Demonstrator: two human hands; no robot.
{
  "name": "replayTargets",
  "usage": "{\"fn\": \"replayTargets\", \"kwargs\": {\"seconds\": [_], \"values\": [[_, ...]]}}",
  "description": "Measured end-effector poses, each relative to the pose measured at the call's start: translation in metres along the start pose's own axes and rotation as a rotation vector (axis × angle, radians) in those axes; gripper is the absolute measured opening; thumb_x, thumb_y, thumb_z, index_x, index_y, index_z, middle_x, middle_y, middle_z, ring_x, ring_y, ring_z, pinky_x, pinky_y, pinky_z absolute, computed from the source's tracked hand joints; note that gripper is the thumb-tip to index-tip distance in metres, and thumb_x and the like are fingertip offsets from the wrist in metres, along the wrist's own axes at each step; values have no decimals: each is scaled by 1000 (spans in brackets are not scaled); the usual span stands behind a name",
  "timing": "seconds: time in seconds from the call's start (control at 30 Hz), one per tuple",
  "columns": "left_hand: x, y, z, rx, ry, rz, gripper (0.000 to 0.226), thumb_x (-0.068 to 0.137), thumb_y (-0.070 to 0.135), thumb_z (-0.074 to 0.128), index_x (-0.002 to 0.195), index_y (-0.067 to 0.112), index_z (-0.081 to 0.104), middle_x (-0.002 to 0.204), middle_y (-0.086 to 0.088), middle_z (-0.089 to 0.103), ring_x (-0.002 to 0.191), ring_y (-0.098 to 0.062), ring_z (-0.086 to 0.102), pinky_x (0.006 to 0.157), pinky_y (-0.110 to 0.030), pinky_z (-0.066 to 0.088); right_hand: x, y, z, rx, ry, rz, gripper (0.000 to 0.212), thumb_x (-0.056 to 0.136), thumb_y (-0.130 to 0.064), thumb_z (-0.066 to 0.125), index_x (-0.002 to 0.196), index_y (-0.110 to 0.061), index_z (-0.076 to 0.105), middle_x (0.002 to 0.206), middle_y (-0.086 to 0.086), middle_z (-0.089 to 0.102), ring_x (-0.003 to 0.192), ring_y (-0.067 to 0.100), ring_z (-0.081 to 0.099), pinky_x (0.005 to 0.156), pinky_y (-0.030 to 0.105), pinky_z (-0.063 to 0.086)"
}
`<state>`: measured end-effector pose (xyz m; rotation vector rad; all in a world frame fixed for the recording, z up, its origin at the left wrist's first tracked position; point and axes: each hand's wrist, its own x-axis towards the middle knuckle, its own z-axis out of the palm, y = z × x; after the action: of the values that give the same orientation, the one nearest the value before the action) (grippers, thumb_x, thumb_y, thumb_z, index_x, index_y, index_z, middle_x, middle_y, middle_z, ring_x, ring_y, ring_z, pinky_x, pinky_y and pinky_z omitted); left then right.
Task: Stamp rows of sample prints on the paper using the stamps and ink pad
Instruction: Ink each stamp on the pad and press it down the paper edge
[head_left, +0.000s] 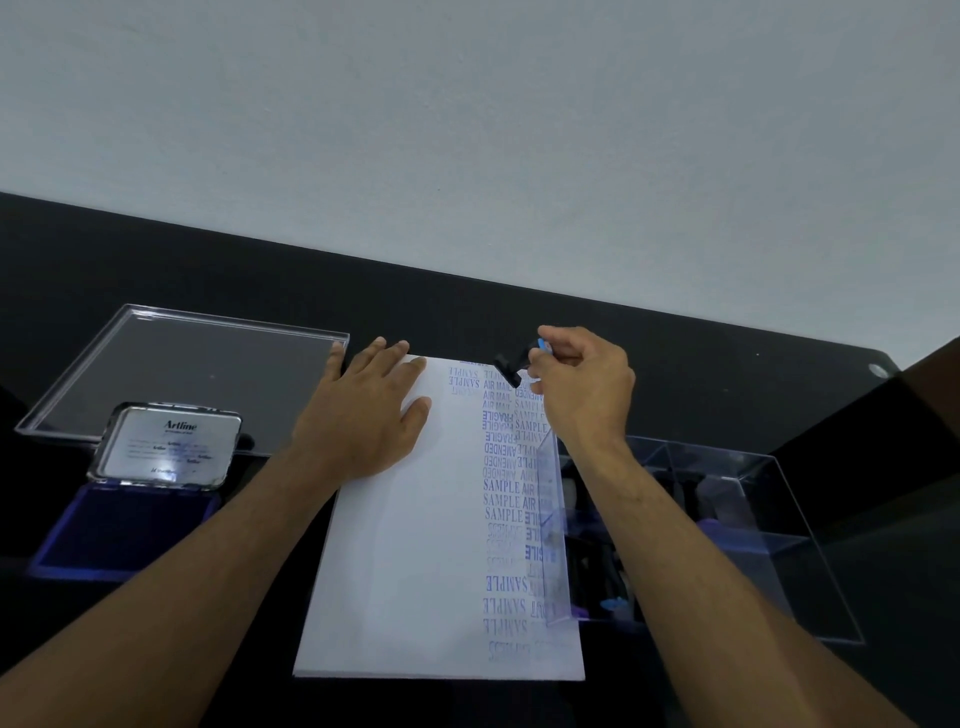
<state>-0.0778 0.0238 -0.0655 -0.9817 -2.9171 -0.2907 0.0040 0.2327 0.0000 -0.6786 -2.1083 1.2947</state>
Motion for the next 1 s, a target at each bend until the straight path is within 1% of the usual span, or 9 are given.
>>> {"fn": "replayTargets", "kwargs": {"seconds": [0.13,0.27,0.43,0.57,0.63,0.77,0.83,0.9,1.0], "values": [[0,0,0,0,6,2,74,92,59,13,155,25,32,165,0,25,154,-20,15,124,-56,5,0,1,1,-25,-5,-18,21,83,-10,74,99,-23,76,85,-11,72,79,10,71,76,36,60],[0,1,-2,1,-18,-3,72,93,58,15,157,26,28,166,1,21,155,-20,11,124,-55,3,-1,-1,0,-27,-8,-11,21,83,-10,75,101,-22,75,86,-10,71,78,8,71,75,35,61],[0,1,-2,-4,-20,-5,70,94,57,17,156,26,29,166,1,22,154,-20,12,124,-55,3,-2,-3,-1,-34,-13,-13,21,83,-11,74,102,-22,75,87,-12,71,79,6,70,76,33,61],[3,1,-7,-40,-42,-24,60,102,52,31,157,28,27,167,2,19,155,-19,9,124,-55,1,-5,-8,-3,-42,-27,-29,22,83,-11,74,102,-22,75,89,-10,71,80,6,69,76,32,61],[1,3,-16,-76,-18,-35,58,103,49,36,157,28,28,167,2,18,155,-20,8,124,-56,0,-8,-11,-3,-40,-43,-39,23,83,-9,73,102,-22,75,90,-8,72,80,6,69,75,32,61],[-17,1,-36,-94,18,-46,58,103,50,34,157,27,28,167,1,18,155,-21,6,124,-54,2,-23,-23,4,-39,-96,-69,24,81,-10,73,101,-23,76,94,-6,71,78,3,68,74,30,60],[-34,-6,-45,-97,4,-70,62,101,55,27,157,27,27,167,1,17,155,-21,6,125,-53,3,-35,-31,12,-46,-135,-99,23,81,-11,73,100,-25,75,95,-6,70,79,3,69,76,30,60],[-55,-15,-54,-98,17,-89,71,94,59,21,156,26,28,167,-1,19,155,-23,8,125,-54,4,-49,-39,21,-49,-176,-121,23,82,-11,74,102,-24,75,97,-5,69,80,5,69,76,31,60],[-91,-33,-64,-111,61,-122,71,93,58,23,156,24,30,166,-2,22,155,-23,11,125,-52,6,-72,-53,37,-56,-235,-158,24,84,-11,74,105,-22,75,102,-5,68,83,9,69,79,33,59]]}}
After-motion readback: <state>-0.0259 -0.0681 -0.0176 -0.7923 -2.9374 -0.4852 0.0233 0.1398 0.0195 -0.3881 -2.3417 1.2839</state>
